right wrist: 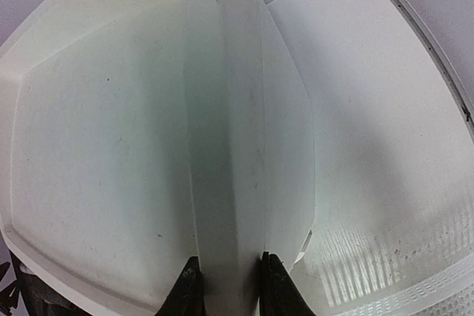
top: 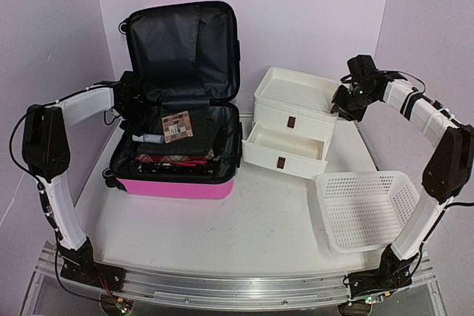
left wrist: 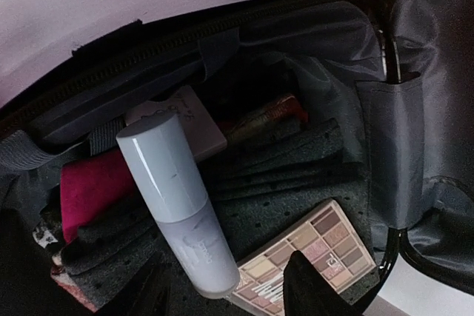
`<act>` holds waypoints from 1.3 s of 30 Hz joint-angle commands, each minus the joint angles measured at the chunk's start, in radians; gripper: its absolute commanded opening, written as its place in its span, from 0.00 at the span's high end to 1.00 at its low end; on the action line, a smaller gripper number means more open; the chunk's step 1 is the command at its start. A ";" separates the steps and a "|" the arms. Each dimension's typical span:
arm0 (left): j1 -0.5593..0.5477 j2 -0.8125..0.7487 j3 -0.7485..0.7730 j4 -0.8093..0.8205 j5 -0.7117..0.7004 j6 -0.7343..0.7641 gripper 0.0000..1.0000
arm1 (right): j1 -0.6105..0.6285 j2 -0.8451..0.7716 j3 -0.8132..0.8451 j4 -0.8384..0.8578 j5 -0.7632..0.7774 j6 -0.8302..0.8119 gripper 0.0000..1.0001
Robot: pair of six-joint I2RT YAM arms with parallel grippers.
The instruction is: Open, take out, and arrange the luggage
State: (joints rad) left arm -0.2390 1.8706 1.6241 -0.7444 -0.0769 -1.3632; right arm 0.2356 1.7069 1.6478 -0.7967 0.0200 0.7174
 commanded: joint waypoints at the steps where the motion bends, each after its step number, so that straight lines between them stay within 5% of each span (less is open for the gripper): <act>1: 0.006 0.061 0.072 -0.061 0.006 -0.079 0.49 | -0.001 0.005 -0.029 0.016 -0.069 0.057 1.00; 7: 0.020 0.171 0.136 -0.065 0.019 -0.109 0.49 | -0.001 0.016 -0.026 0.015 -0.075 0.059 1.00; 12: 0.023 0.196 0.160 -0.073 0.008 -0.108 0.63 | -0.001 0.013 -0.030 0.014 -0.071 0.060 1.00; 17: 0.026 0.124 0.099 -0.076 -0.015 -0.125 0.78 | -0.001 0.017 -0.028 0.014 -0.077 0.062 1.00; 25: 0.004 -0.114 0.085 -0.072 0.022 -0.129 0.81 | -0.001 0.019 -0.028 0.013 -0.072 0.065 1.00; 32: -0.221 -0.217 0.130 -0.040 -0.018 -0.273 0.80 | -0.001 0.034 -0.034 0.013 -0.079 0.091 1.00; 39: -0.451 -0.084 0.190 0.091 -0.030 -0.487 0.83 | -0.001 0.040 -0.035 0.013 -0.092 0.099 1.00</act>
State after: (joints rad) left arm -0.6178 1.6928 1.7363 -0.7311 -0.0975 -1.6901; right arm 0.2352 1.7069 1.6463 -0.7952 0.0170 0.7280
